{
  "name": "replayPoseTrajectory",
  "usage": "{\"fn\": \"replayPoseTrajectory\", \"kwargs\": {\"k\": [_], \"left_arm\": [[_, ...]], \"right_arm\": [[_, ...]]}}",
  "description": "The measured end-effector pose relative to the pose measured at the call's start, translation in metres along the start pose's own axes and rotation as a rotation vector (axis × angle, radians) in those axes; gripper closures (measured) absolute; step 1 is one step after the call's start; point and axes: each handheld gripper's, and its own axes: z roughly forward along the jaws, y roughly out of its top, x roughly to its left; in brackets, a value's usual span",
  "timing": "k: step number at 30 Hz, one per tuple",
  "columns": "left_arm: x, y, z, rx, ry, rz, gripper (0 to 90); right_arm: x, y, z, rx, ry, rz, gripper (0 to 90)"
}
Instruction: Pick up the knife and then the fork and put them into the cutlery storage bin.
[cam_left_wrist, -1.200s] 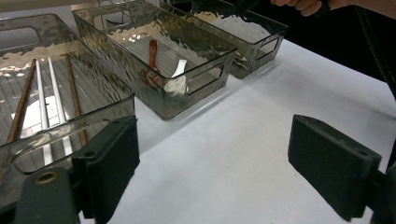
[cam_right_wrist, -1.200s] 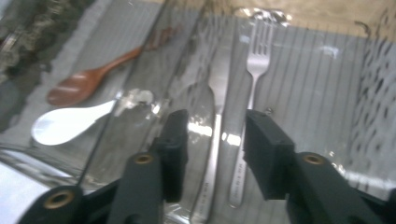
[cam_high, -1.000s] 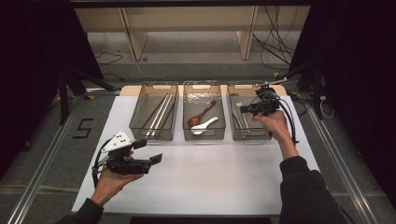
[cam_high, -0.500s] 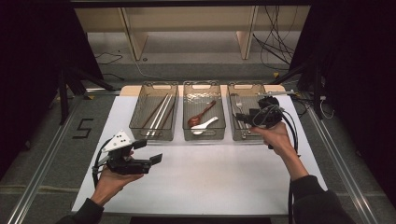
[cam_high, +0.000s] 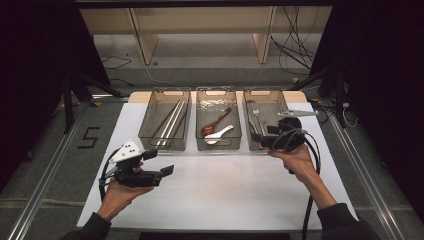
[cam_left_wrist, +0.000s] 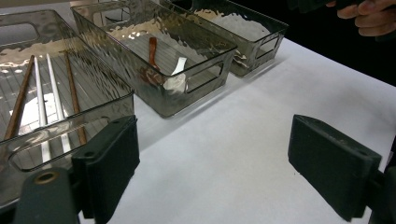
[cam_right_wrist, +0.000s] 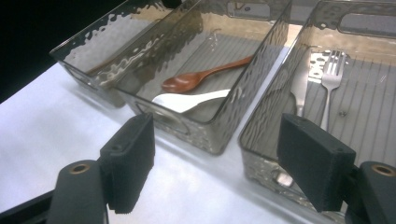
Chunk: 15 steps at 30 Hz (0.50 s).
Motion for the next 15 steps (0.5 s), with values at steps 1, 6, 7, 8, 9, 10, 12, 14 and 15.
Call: {"fn": "replayPoseTrajectory", "kwargs": {"k": [1, 6, 7, 8, 9, 10, 12, 14, 15], "left_arm": [[0.0, 0.0, 0.0, 0.0, 0.0, 0.0, 16.0], [0.0, 0.0, 0.0, 0.003, -0.002, 0.001, 16.0], [0.0, 0.0, 0.0, 0.004, -0.003, 0.002, 16.0], [0.0, 0.0, 0.0, 0.004, -0.003, 0.002, 16.0], [0.0, 0.0, 0.0, 0.003, -0.003, 0.001, 16.0], [0.0, 0.0, 0.0, 0.005, -0.004, 0.001, 16.0], [-0.001, 0.0, 0.0, 0.005, -0.004, -0.001, 16.0], [-0.001, 0.0, 0.001, 0.005, -0.005, -0.001, 16.0], [-0.001, 0.0, 0.001, 0.005, -0.005, -0.001, 16.0]], "right_arm": [[0.001, -0.002, -0.001, -0.005, 0.003, -0.002, 28.7], [0.009, -0.011, -0.009, -0.023, 0.011, -0.014, 28.0], [0.01, -0.013, -0.01, -0.031, 0.016, -0.017, 28.0], [0.011, -0.014, -0.012, -0.037, 0.017, -0.019, 28.0], [0.012, -0.016, -0.014, -0.045, 0.016, -0.024, 27.9], [0.013, -0.017, -0.016, -0.049, 0.021, -0.027, 27.8], [0.016, -0.021, -0.019, -0.058, 0.022, -0.032, 27.2], [0.017, -0.025, -0.021, -0.064, 0.042, -0.032, 27.1], [0.018, -0.027, -0.022, -0.068, 0.049, -0.033, 27.0]]}}
